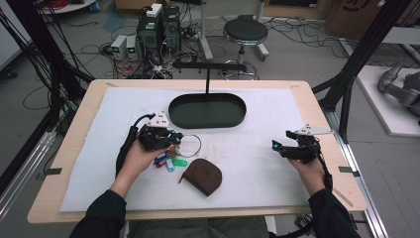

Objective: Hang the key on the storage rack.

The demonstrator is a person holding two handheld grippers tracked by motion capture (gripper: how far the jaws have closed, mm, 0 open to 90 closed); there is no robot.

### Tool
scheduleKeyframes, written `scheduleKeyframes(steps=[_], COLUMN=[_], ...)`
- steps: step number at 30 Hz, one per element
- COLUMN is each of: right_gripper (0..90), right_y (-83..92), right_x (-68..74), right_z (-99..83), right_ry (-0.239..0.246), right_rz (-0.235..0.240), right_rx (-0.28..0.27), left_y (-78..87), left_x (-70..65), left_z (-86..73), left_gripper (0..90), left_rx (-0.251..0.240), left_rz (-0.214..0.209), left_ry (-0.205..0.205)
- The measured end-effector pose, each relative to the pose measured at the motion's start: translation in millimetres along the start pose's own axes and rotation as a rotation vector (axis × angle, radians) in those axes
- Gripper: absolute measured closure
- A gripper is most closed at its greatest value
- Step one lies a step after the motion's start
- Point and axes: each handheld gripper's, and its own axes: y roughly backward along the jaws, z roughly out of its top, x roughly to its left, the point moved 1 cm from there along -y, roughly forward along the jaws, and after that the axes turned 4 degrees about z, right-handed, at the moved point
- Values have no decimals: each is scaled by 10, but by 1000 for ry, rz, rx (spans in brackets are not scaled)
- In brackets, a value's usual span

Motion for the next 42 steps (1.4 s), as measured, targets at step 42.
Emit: scheduleKeyframes(steps=[42], right_gripper=[264], right_y=[-21], right_x=[-12], right_z=[-4], right_ry=[0], right_rz=[1], right_rx=[7], left_y=[318], left_x=[-3], left_z=[-27], left_gripper=[865], left_rx=[-155], left_rz=[39], left_ry=[52])
